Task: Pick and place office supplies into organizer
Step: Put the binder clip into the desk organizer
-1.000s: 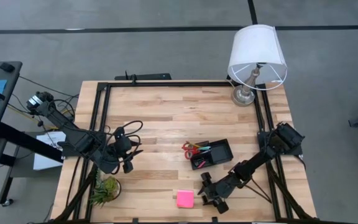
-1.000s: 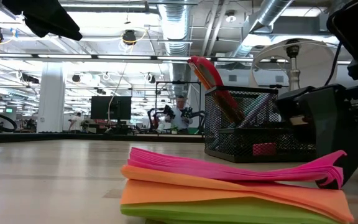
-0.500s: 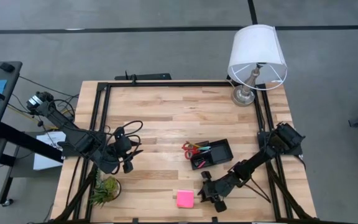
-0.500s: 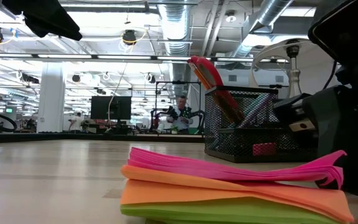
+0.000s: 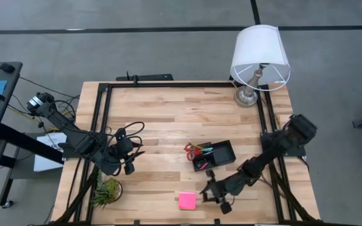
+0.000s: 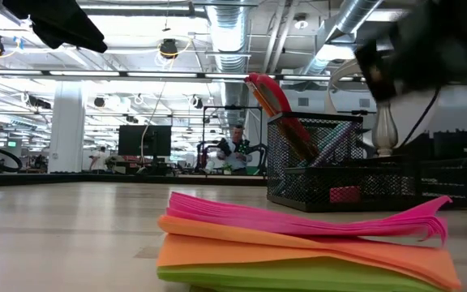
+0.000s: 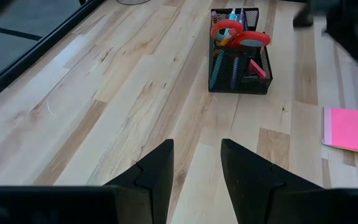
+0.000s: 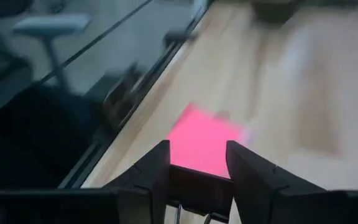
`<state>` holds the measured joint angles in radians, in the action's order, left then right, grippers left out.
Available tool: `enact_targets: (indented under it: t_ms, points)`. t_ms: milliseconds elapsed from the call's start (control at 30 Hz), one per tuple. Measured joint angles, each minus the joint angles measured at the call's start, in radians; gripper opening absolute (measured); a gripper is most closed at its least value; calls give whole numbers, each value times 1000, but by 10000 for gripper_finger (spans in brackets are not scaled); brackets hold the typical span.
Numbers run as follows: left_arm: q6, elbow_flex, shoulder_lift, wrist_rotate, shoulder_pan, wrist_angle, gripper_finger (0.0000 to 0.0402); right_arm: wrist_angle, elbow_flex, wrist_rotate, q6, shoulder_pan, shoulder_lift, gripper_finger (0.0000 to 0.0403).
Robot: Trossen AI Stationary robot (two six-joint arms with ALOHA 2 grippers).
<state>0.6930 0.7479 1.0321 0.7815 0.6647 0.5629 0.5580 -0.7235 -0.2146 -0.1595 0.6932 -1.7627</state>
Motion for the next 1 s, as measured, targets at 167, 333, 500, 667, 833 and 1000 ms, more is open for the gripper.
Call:
enact_targets:
  t_ms: [167,333,500,667,833,1000]
  points:
    - [0,0,0,0,0,0,126,-212,-3,-247,80,0,157,154]
    - [2,0,0,-5,0,0,126,-366,-3,-368,73,-34,154,147]
    - [-4,0,0,-11,0,0,126,-348,-3,-460,80,-90,41,127]
    - [8,0,0,-18,0,0,126,-333,-3,-613,145,-103,-27,142]
    - [10,0,0,-17,0,0,126,-333,-3,-674,193,-86,-41,161]
    - [10,0,0,-14,0,0,126,-333,-3,-672,187,-91,-41,146]
